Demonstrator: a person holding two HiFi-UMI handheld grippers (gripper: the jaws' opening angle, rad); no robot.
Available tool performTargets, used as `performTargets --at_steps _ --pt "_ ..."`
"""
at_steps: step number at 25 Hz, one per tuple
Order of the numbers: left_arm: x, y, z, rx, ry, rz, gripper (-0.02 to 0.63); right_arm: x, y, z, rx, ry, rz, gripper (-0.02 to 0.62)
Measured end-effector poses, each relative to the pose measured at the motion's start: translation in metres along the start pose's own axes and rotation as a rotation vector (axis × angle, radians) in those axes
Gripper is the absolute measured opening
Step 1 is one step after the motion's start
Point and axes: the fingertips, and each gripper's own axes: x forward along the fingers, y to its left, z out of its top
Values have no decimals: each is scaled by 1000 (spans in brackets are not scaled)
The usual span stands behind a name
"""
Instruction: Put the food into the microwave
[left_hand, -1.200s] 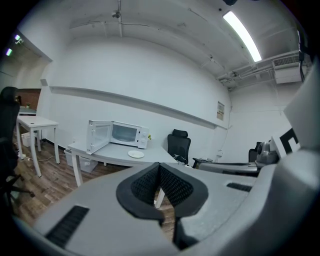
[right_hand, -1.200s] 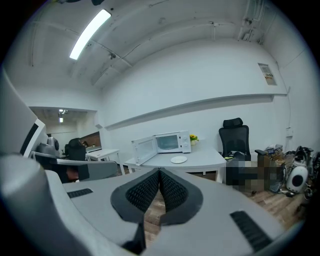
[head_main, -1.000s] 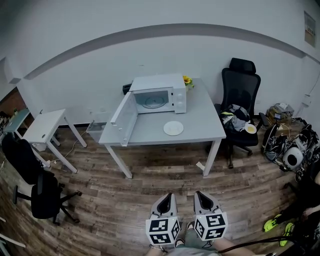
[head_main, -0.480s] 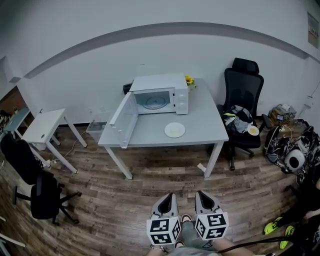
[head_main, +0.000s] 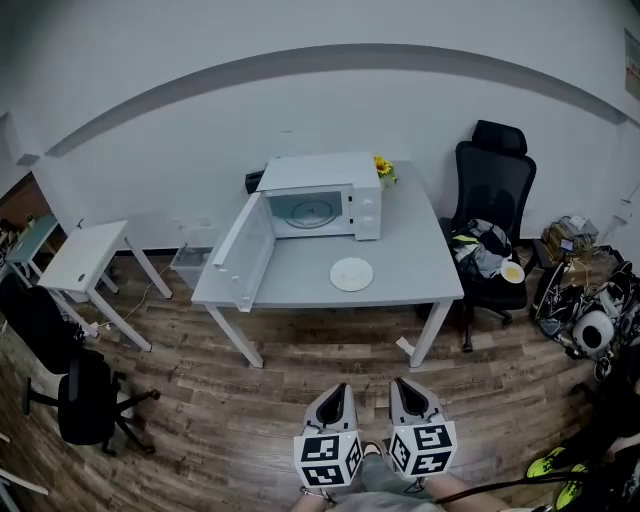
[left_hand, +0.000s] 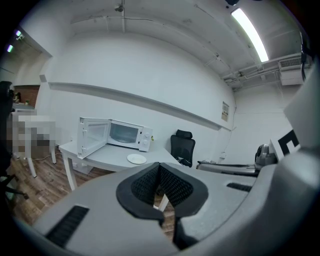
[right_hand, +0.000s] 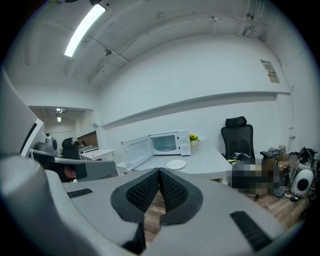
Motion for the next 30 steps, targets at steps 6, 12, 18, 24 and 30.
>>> performTargets --at_steps 6,12,18,24,30 --pt "32 12 17 -10 -7 22 3 33 -13 16 -11 4 15 17" --pt "62 17 25 -16 4 40 3 61 -26 29 -8 7 30 17" --pt "91 19 36 -20 11 55 3 86 -43 40 -7 19 43 17" --pt "121 19 44 -25 19 65 3 112 -59 50 -5 24 60 17" --pt "149 23 50 -35 21 81 3 136 -76 57 -5 28 74 17"
